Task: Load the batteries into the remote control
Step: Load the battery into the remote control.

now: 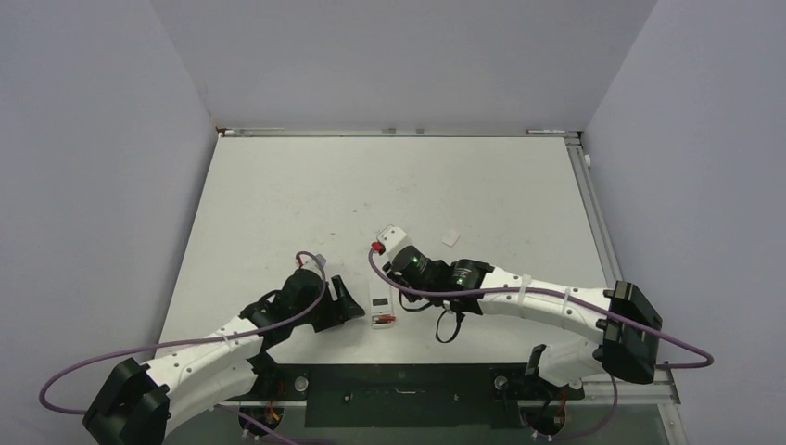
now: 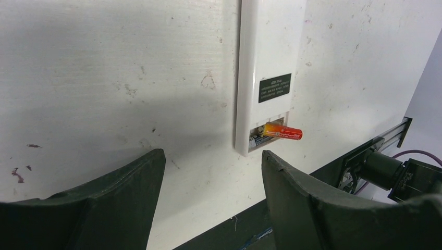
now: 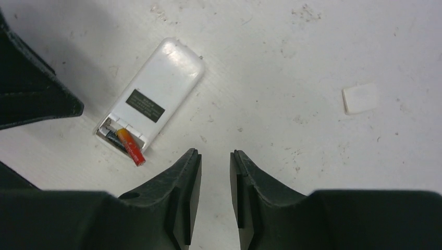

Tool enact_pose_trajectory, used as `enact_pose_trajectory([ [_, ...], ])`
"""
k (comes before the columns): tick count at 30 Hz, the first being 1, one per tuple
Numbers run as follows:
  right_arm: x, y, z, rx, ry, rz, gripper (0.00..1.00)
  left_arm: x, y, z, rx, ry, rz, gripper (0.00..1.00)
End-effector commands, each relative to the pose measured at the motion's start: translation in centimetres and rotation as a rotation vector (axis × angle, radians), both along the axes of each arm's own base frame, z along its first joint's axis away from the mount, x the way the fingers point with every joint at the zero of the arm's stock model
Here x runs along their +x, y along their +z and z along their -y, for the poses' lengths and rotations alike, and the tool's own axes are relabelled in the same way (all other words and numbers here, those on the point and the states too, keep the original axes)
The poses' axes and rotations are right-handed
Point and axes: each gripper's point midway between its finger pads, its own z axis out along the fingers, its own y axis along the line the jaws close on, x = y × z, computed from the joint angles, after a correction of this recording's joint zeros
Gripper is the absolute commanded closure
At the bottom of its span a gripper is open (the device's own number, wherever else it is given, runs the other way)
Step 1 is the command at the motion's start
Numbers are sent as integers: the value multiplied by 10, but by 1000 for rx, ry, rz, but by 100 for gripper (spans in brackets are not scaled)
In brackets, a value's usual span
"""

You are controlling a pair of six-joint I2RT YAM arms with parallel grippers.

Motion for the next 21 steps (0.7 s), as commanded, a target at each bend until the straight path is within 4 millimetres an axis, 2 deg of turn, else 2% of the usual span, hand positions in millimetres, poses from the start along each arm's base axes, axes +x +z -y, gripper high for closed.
enact_pose_trajectory([
  [1, 20, 19, 9, 154, -197, 66, 67, 5, 1, 3, 26, -33, 7, 34],
  [4, 20, 17, 11, 238, -240, 42, 58, 8, 3, 11, 8, -58, 11, 34],
  [10, 8, 5, 12, 327, -299, -48, 58, 11, 5, 22, -18, -99, 14, 34],
  [16, -12, -7, 10, 434, -326, -156, 59, 14, 0, 27, -18, -117, 12, 35],
  [21, -21, -22, 8, 439, -378, -215, 60, 15, -3, 33, -36, -133, 7, 36],
])
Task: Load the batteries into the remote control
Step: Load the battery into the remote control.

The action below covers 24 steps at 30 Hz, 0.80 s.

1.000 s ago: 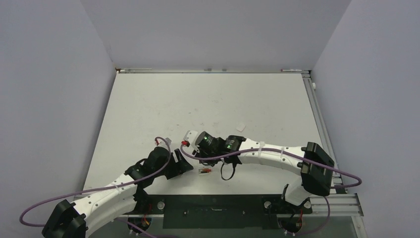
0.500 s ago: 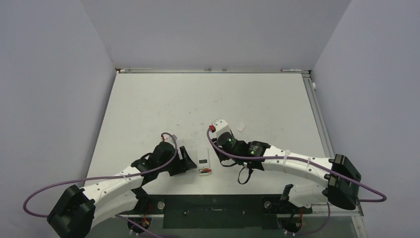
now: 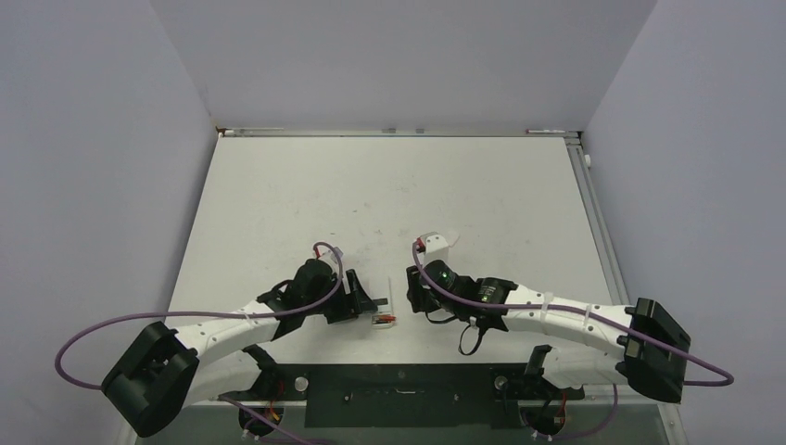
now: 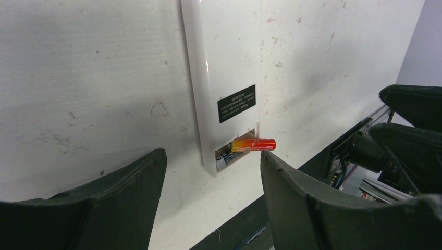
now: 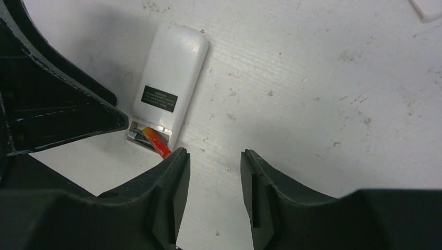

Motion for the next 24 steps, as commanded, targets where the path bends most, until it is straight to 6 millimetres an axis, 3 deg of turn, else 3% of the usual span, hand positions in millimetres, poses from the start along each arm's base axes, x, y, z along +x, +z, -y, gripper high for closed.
enact_pose_trajectory([
  [1, -5, 4, -19, 117, -51, -49, 60, 2, -6, 1, 11, -24, 6, 37],
  [12, -14, -29, -34, 120, -105, -164, 64, -8, -13, 4, -9, -50, -33, 51],
  [24, -27, -33, -52, 161, -90, -226, 67, -13, -14, 3, -26, -52, -36, 59],
])
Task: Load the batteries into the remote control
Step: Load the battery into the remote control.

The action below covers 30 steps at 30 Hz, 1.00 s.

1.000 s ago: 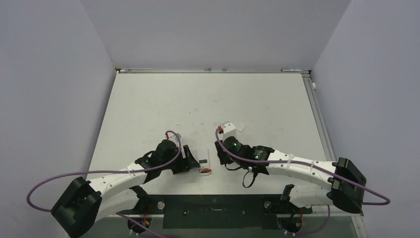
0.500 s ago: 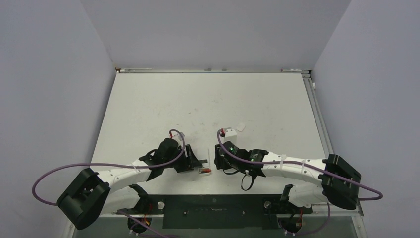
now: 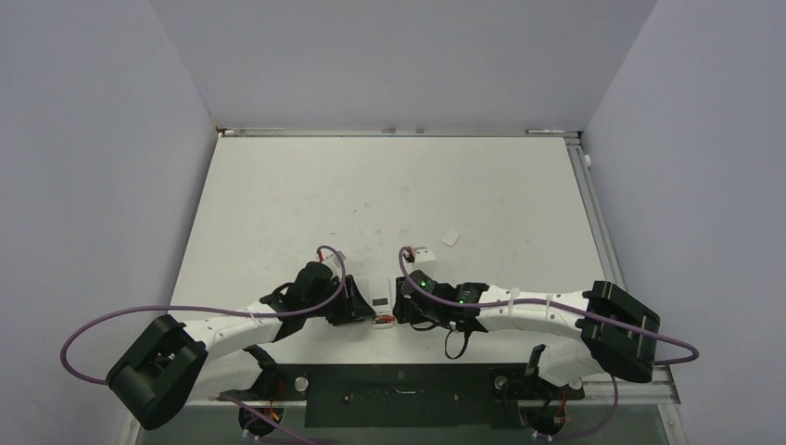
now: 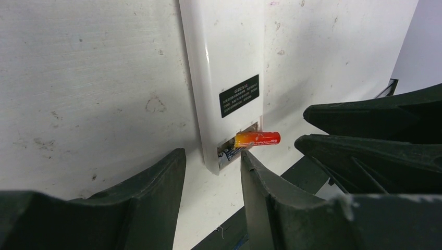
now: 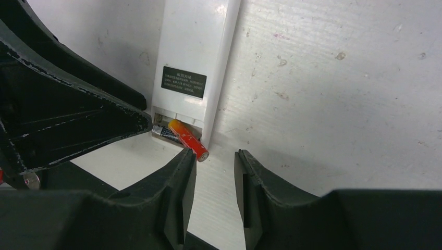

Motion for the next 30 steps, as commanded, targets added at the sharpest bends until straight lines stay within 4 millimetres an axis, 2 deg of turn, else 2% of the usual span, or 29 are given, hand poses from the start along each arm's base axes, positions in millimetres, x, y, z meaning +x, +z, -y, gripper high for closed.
enact_pose_trajectory([
  [1, -2, 8, -17, 67, -14, -11, 67, -6, -7, -5, 13, -9, -12, 60],
  [12, -11, 5, -25, 95, -23, -45, 72, -8, -8, -4, 7, -19, -16, 62],
  [30, -11, -3, -32, 78, -19, -60, 83, -7, -6, -3, 3, -21, -11, 63],
])
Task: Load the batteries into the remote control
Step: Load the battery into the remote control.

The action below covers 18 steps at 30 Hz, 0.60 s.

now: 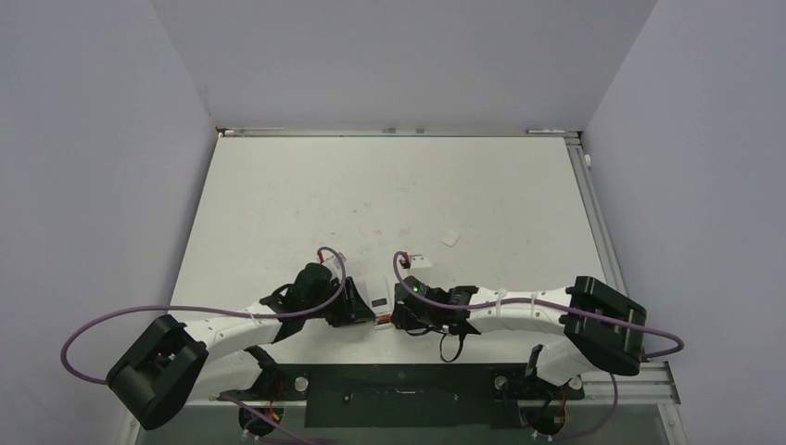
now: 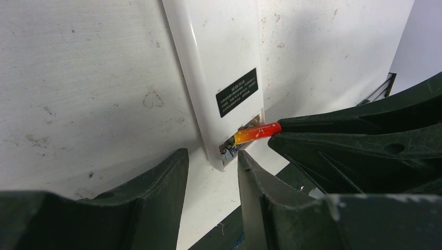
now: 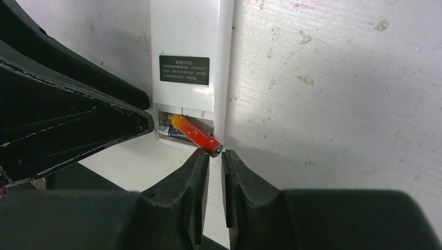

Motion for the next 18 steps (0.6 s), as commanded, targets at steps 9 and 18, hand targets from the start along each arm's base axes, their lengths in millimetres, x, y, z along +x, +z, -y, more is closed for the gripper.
enact_pose_trajectory([
  [9, 8, 18, -24, 60, 17, 43, 86, -2, -4, -3, 14, -6, -6, 63],
  [18, 11, 17, -26, 40, 29, 50, 88, -3, -5, 0, 8, -18, -16, 63],
])
